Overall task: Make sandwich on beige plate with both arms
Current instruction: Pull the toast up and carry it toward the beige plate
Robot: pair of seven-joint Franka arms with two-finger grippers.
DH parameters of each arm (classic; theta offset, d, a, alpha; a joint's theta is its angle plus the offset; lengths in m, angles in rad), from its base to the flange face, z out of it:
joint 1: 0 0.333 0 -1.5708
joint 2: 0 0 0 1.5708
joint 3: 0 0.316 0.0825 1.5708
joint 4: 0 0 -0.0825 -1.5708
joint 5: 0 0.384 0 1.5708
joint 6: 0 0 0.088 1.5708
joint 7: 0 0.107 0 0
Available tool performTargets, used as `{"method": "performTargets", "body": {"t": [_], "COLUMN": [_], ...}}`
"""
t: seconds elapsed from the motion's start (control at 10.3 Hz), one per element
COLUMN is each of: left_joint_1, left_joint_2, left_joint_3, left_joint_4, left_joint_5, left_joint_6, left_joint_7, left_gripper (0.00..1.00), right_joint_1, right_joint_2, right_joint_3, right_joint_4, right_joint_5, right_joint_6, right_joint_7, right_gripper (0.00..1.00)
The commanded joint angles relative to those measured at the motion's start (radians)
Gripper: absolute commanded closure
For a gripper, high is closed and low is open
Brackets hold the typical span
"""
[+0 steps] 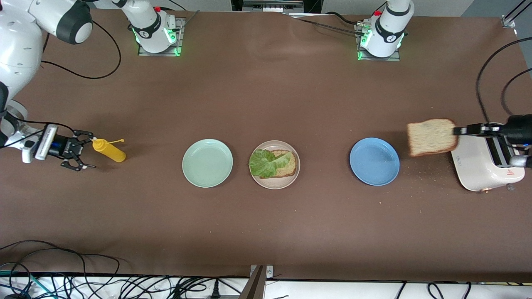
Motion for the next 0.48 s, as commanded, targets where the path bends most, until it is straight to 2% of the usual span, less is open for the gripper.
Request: {"method": "performTargets", "body": {"t": [0.0,0.1,0.29,0.39], "left_joint_1": [-0.052,-0.078,-0.126,-0.160], "left_joint_2": [0.104,0.139,0.190,0.193], "left_joint_3": [0.009,0.009,0.009,0.009], "left_joint_4": [0.036,0.033,0.022,0.018], "left_joint_5": [-0.180,-0.268,-0.464,-0.488], "left_joint_6": [-0.038,-0.038,-0.037,-0.028], "left_joint_7": [-0.006,-0.003,-0.017,-0.017], "left_gripper": [1.00,1.00,1.00,1.00], "right_joint_1": [-0.083,-0.107,-0.100,-0.091], "right_joint_2": [-0.005,-0.014,-0.040,-0.069], "right_joint_3": [0.003,-0.001,-0.087,-0.100], "right_joint_4": [0.198,0.276,0.370,0.407], "right_joint_5": [-0.117,-0.150,-0.156,-0.167], "right_joint_6": [-0.032,-0.060,-0.110,-0.133], "right_joint_7": [0.166,0.287,0.522,0.666], "right_gripper": [0.00,0.00,0.00,0.00]}}
